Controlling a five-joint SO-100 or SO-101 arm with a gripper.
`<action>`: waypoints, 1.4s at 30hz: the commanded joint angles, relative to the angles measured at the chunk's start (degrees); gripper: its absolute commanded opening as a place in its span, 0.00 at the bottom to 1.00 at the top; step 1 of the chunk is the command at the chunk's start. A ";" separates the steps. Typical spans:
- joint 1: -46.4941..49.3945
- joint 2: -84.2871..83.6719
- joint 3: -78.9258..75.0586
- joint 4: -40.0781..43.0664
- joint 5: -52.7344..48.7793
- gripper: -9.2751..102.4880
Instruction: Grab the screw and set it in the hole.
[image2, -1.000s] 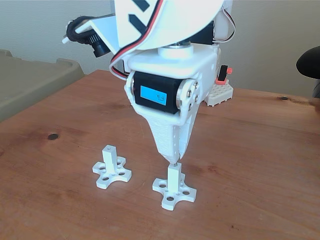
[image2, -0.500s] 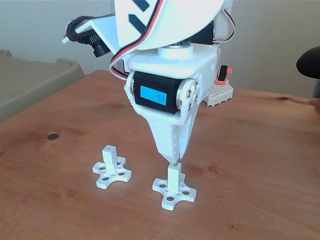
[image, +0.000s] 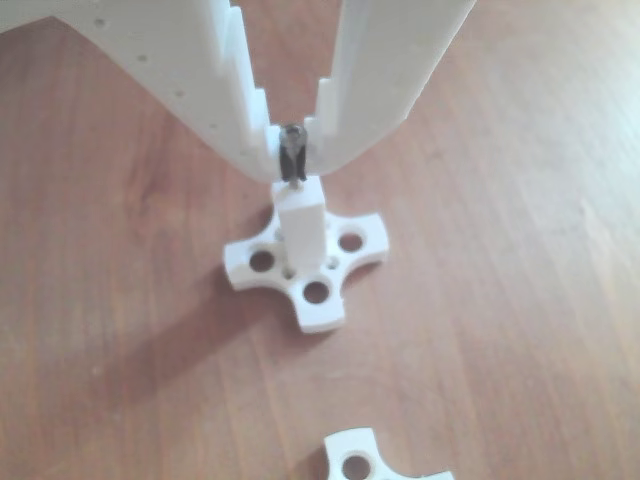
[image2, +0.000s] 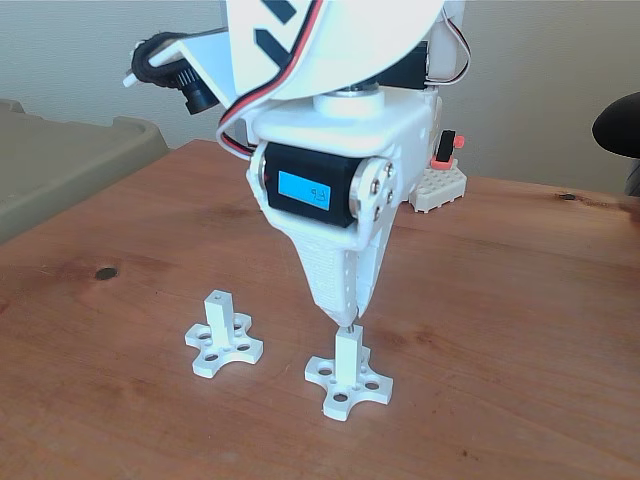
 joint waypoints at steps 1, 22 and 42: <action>0.53 1.76 -3.87 -0.09 -0.79 0.04; 0.26 0.88 -4.48 -0.79 -0.88 0.04; -1.05 -0.18 -3.43 -1.14 -0.35 0.04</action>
